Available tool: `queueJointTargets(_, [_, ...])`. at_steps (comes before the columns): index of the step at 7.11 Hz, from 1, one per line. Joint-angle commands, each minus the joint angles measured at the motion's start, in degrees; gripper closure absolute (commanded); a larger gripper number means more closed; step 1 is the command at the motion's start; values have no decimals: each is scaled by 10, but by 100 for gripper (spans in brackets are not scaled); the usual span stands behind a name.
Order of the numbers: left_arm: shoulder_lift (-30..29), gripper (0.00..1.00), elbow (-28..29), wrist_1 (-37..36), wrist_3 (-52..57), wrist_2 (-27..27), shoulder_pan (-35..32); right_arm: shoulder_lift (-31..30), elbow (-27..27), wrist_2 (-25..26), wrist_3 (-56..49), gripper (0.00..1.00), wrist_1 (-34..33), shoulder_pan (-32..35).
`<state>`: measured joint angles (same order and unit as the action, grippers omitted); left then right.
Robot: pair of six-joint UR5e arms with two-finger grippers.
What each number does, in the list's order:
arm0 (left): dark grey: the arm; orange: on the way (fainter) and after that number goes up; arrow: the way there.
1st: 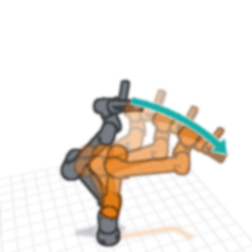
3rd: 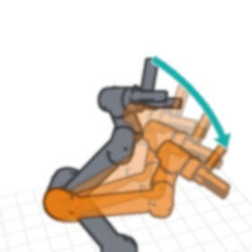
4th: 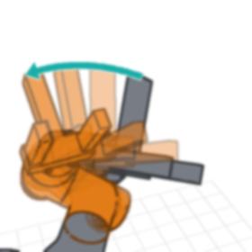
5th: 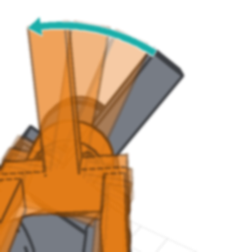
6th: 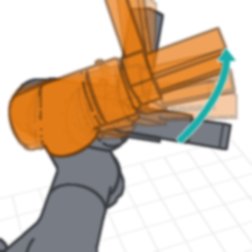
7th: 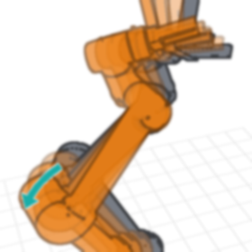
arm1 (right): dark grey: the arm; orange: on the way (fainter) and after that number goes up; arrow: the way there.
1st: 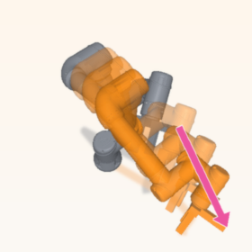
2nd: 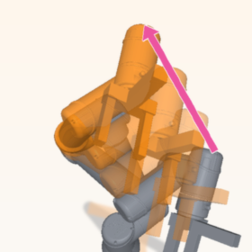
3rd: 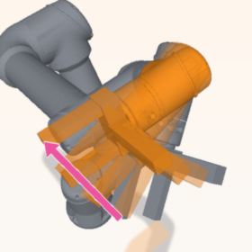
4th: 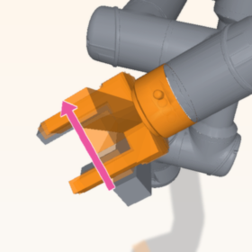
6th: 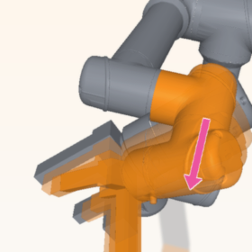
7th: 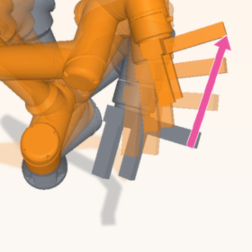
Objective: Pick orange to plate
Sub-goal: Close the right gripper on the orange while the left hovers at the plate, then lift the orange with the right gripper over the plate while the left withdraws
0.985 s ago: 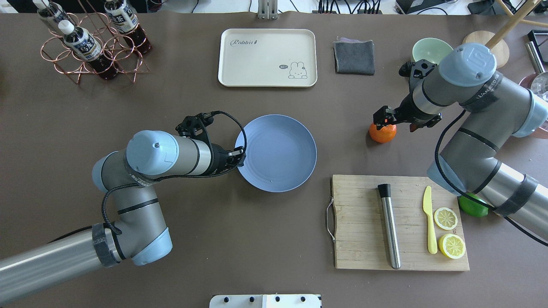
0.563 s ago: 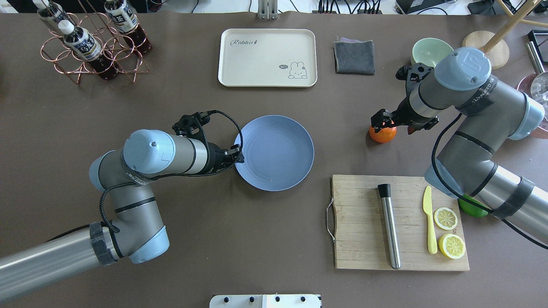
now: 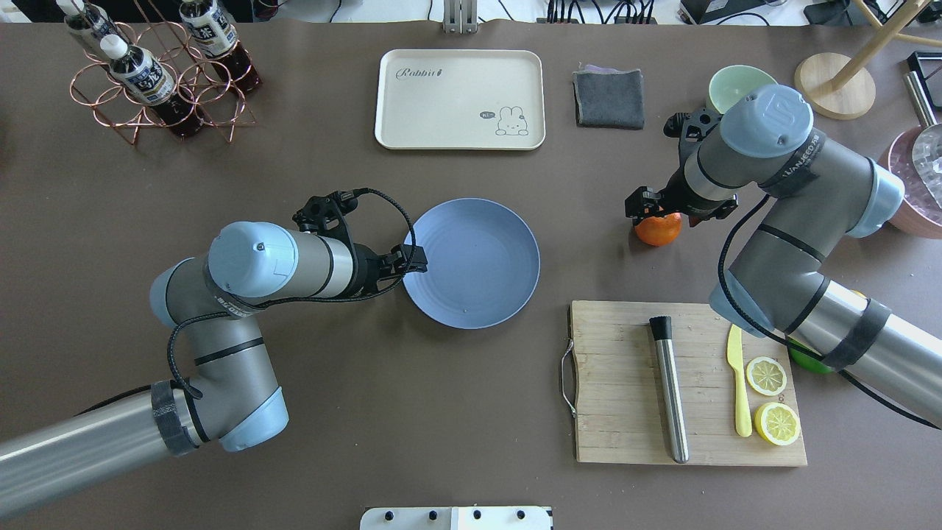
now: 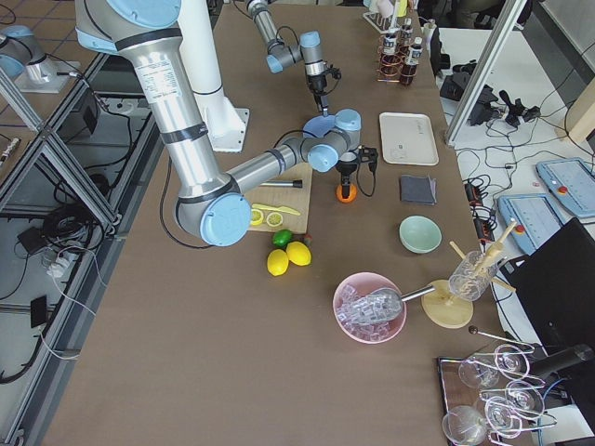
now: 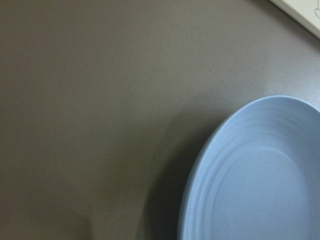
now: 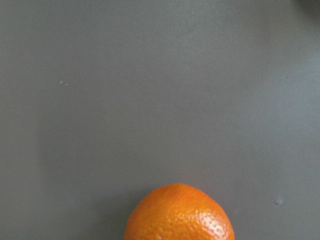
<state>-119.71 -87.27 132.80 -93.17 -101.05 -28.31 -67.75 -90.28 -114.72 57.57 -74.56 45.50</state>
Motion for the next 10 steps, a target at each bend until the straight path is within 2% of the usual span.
queueJointTargets(1, [0, 2, 2, -1, 1, 0, -2, 12, 28, 14, 0, 0, 12, -3])
queueJointTargets(2, [0, 2, 2, -1, 1, 0, -4, 12, 46, 15, 1, 3, 42, -6])
queueJointTargets(4, [-1, 2, 1, -1, 1, -1, -10, 12, 45, 15, 25, 100, 55, -12])
queueJointTargets(8, [1, 2, -3, -3, 20, -7, -31, 27, 1, 0, 51, 100, 44, -6])
queueJointTargets(9, [13, 2, -15, -7, 92, -32, -54, 59, -1, 3, 76, 100, 20, -12])
queueJointTargets(10, [50, 2, -29, -9, 162, -65, -92, 102, -1, 16, 98, 100, -23, -34])
